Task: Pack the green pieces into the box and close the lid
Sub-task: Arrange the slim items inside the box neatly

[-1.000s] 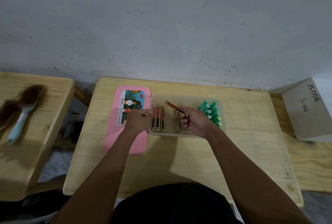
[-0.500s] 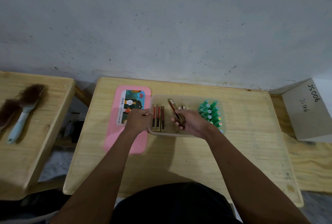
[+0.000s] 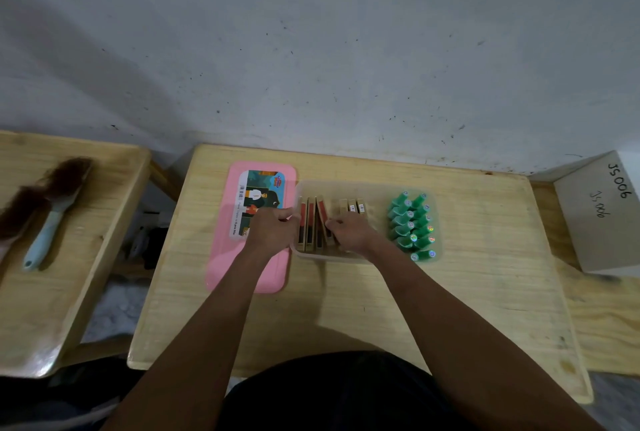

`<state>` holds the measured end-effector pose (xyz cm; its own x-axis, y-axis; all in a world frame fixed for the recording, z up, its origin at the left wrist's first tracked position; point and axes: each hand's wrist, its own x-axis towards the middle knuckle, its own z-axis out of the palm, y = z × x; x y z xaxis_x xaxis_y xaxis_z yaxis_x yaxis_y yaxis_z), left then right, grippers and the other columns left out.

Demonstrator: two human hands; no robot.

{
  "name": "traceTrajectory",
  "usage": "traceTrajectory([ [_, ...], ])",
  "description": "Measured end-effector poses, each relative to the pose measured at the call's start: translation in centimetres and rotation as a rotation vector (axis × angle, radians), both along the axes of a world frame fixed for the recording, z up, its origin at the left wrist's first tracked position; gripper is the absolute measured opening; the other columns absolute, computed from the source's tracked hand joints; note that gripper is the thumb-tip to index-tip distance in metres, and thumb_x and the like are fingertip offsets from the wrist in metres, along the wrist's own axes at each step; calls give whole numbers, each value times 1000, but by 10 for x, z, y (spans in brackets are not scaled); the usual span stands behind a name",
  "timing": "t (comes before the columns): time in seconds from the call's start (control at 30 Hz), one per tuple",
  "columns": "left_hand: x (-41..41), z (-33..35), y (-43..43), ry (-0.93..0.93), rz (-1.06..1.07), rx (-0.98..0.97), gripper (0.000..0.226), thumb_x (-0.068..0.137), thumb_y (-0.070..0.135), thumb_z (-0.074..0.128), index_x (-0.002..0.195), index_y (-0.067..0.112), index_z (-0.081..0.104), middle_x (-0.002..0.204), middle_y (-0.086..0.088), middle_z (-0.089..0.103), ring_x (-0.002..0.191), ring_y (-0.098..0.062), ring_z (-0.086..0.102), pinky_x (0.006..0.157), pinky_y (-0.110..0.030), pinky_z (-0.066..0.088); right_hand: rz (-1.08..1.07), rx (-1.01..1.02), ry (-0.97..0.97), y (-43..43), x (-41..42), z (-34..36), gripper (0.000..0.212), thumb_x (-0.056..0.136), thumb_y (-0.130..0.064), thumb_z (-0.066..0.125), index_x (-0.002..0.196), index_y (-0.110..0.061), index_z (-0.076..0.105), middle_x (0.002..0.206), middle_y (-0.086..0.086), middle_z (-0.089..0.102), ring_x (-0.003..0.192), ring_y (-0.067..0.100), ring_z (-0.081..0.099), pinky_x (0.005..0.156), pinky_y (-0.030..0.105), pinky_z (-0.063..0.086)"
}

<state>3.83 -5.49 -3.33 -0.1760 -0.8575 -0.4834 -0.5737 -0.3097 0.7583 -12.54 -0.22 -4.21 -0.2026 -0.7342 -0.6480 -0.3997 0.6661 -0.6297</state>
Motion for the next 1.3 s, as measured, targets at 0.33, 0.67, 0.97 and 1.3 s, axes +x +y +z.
traceTrajectory([
  [0.33,0,1,1,-6,-2,0,38,90,21,62,125,7,61,121,-14,63,114,-29,57,90,-47,56,81,-21,159,-9,12,0,31,93,-15,53,92,11,70,93,26,72,90,36,69,87,47,54],
  [0.67,-1,1,1,-13,-8,-3,39,90,21,63,127,6,60,123,-13,62,111,-26,59,85,-43,58,75,-96,206,2,8,3,33,97,-24,54,90,-1,76,88,19,73,72,22,62,72,30,48],
  [0.97,-1,3,2,-22,-25,-35,39,91,21,61,126,5,60,125,-14,62,115,-28,58,93,-45,54,76,-30,605,17,-9,7,23,85,-34,66,100,-17,66,98,4,69,93,25,66,74,32,51],
  [1.3,-1,4,2,-19,-30,-42,39,91,19,61,127,2,59,120,-17,65,102,-25,63,88,-44,56,103,-35,573,10,-10,5,23,81,-18,65,102,-11,66,101,8,68,96,26,65,71,31,51],
])
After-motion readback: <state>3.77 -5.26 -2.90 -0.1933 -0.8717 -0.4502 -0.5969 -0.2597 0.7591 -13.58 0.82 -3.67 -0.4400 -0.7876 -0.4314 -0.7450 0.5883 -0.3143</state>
